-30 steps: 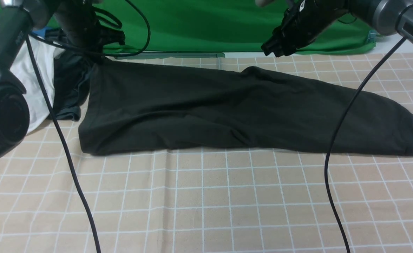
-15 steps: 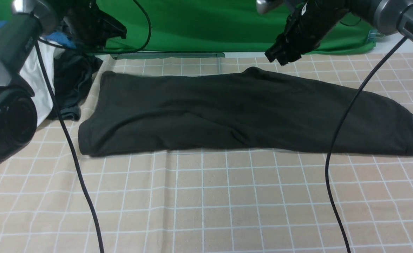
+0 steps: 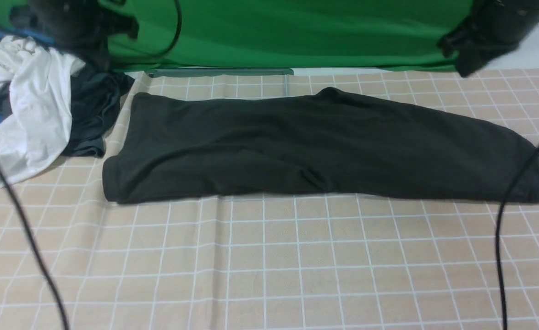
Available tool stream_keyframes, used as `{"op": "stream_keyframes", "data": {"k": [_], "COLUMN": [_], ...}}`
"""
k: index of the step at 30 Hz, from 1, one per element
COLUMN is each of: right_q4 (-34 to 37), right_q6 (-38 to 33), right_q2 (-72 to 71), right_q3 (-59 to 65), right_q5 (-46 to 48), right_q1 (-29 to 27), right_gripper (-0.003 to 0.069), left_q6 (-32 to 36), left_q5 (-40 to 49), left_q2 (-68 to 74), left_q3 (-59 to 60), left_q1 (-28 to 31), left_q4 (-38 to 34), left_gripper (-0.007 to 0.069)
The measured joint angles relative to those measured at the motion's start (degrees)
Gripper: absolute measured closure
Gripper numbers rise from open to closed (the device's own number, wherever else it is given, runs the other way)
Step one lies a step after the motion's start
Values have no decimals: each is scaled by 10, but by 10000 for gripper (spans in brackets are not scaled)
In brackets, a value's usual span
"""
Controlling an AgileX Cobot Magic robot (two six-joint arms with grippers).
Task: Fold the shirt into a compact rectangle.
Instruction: 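Pull the folded dark garment lengthwise by its ends to straighten it flat on the table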
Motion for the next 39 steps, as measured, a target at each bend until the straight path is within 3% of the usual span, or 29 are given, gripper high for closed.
{"op": "stream_keyframes", "data": {"k": [4,6,10,13,22,25,27,29,33,34,35,37,39], "right_q4": [9,13,22,36,42,42,42,42,42,41,35,28,28], "right_q6": [-9,-22,-29,-30,-35,-45,-46,-47,-48,-48,-43,-26,-6], "right_q2": [-47,-78,-104,-109,-109,-109,-109,-109,-109,-109,-109,-109,-109], "right_q3": [85,134,185,201,203,203,203,203,203,203,203,203,203], "right_q5": [3,-4,-35,-51,-61,-61,-61,-61,-57,-56,-52,-41,-29], "right_q1": [-21,-27,-27,-27,-27,-27,-27,-27,-27,-27,-28,-34,-48], "right_gripper": [620,620,620,620,620,620,620,620,620,620,620,620,620], "left_q6": [-37,-58,-61,-61,-71,-71,-69,-62,-45,-44,-30,-22,-16], "left_q5": [-80,-172,-267,-306,-384,-399,-406,-411,-414,-413,-407,-392,-370], "left_q2": [-90,-144,-173,-167,-94,-69,-58,-49,-44,-43,-43,-43,-47], "left_q3": [176,307,401,432,436,436,436,436,436,436,436,430,423], "left_q1": [0,0,0,0,0,0,0,0,0,0,1,1,1], "left_q4": [-4,-4,-4,-4,-11,-33,-47,-58,-65,-65,-63,-63,-59], "left_gripper": [606,606,593,500,46,-9,-1,59,323,360,491,568,587]}}
